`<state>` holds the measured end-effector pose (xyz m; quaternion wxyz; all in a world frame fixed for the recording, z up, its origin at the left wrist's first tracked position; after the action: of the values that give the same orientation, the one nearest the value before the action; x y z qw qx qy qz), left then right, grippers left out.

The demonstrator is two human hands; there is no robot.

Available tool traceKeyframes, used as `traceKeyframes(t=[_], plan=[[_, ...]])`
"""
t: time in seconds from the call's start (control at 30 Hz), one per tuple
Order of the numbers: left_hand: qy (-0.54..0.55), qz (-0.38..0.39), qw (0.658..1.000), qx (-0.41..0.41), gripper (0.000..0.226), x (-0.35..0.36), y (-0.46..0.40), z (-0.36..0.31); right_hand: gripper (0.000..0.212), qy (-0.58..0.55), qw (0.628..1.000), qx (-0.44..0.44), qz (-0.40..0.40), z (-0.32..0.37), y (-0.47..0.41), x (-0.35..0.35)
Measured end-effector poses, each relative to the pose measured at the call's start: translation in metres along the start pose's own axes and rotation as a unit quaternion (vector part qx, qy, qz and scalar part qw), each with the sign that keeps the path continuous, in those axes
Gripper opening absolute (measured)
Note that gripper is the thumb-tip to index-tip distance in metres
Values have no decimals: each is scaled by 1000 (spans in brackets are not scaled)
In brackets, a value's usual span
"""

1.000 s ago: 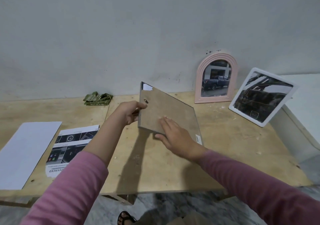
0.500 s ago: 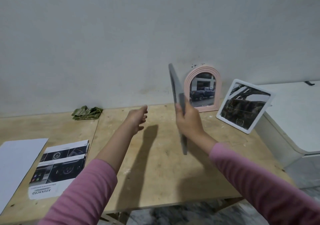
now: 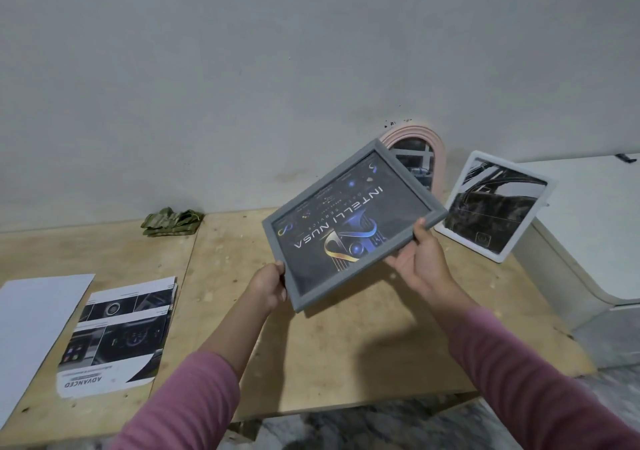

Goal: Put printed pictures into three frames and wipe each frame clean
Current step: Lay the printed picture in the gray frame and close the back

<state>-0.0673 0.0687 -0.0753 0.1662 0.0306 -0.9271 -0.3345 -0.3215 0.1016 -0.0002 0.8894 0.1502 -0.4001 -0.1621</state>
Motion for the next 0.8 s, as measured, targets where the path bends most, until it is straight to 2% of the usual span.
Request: traceKeyframes(t=[0.17, 0.27, 0.37, 0.5, 0.6, 0.67, 0.73, 0.8], plan=[[53, -9, 998, 29, 28, -6, 3, -11, 45, -34, 999, 30, 6, -10, -4, -4], [87, 7, 996, 27, 26, 3, 8, -11, 38, 35, 998, 44, -2, -27, -3, 2], [111, 46, 992, 33, 25, 21, 14, -7, 17, 116, 992, 58, -5, -58, 2, 14], [20, 100, 995, 15, 22, 21, 17, 1, 23, 159, 984, -3, -83, -53, -1, 16], [-68, 71, 995, -19, 15, -2, 18, -7, 25, 309, 939, -79, -131, -20, -8, 11], [-120, -17, 993, 10, 14, -31, 13, -29, 21, 397, 898, -124, -141, 4, -13, 10], [-181, -116, 973, 79, 45, -58, 5, -57, 20, 476, 859, -142, -124, 23, -17, 16], [-223, -147, 953, 143, 68, -63, 5, -82, 20, 562, 808, -153, -92, 36, -21, 26]])
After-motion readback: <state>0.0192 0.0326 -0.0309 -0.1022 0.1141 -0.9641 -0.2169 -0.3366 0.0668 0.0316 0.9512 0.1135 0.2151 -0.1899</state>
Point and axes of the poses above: each hand's wrist, its own y-axis away from the middle knuckle, its own x-axis out of the palm, z = x × y, the point moved 8 cm from there along -y, towards the middle knuckle, and after that the axes turned 5 degrees about x, right-handed, at the moved point
